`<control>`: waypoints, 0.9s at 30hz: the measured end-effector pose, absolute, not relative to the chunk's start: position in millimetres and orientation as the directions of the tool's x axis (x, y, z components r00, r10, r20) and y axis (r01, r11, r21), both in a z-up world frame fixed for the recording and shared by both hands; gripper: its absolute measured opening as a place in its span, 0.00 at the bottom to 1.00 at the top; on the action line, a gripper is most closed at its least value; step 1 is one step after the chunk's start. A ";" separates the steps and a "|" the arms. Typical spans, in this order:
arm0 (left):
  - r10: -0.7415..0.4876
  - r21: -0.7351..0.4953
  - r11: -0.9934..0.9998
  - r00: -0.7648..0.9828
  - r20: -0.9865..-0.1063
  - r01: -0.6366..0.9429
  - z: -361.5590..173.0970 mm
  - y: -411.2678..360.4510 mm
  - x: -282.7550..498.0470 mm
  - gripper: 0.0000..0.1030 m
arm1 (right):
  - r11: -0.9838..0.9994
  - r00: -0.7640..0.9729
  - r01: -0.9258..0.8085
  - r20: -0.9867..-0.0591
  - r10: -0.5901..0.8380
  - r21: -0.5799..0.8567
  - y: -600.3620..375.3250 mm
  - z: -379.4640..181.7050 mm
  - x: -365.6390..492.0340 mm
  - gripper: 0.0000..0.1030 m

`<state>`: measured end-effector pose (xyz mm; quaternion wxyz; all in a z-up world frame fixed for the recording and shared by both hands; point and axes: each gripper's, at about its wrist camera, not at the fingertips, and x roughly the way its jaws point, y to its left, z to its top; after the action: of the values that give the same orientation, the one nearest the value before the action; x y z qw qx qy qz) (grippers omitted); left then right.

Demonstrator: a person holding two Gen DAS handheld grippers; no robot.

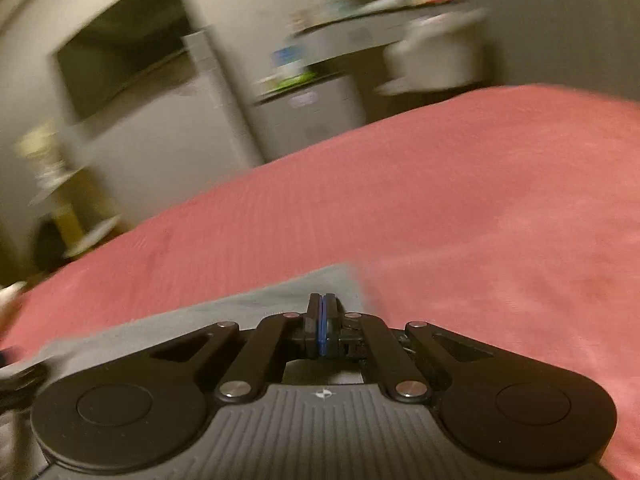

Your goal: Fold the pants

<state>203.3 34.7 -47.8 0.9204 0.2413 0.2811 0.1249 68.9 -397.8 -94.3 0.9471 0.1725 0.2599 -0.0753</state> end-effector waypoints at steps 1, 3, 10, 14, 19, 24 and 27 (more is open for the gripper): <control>0.421 0.542 0.827 0.801 -0.426 -0.146 -44.1 49.6 193.1 0.98 | 0.916 0.806 0.358 -0.556 -0.204 0.182 -396.8 -89.6 62.6 0.35; 0.377 0.401 0.896 0.808 -0.452 -0.193 -26.0 91.1 160.0 0.98 | 0.890 0.749 0.448 -0.576 -0.326 0.079 -393.5 -82.7 49.8 0.44; 0.335 -0.144 0.846 0.723 -0.604 -0.513 -14.4 231.4 76.2 0.97 | 0.929 0.845 0.123 -0.528 0.086 0.348 -356.1 -65.2 -1.6 0.82; 0.229 -0.282 0.797 0.700 -0.676 -0.534 -32.2 263.8 73.0 0.92 | 0.951 0.822 0.090 -0.561 0.097 0.297 -343.4 -63.8 1.5 0.82; 0.116 -0.392 0.748 0.687 -0.718 -0.535 -61.9 286.3 80.9 0.85 | 0.943 0.808 0.122 -0.583 0.088 0.311 -342.7 -65.9 3.7 0.83; 0.067 -0.482 0.685 0.706 -0.705 -0.546 -68.5 303.2 87.4 0.83 | 0.934 0.809 0.133 -0.581 0.090 0.331 -345.4 -73.3 6.0 0.83; 0.043 -0.506 0.678 0.715 -0.698 -0.534 -69.8 310.7 92.3 0.84 | 0.940 0.808 0.132 -0.584 0.082 0.315 -342.5 -75.6 9.4 0.84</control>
<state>92.3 310.7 -69.8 0.8515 -0.3640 0.3373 0.1694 9.4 -342.5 -75.6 0.9348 0.1731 0.3097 -0.0134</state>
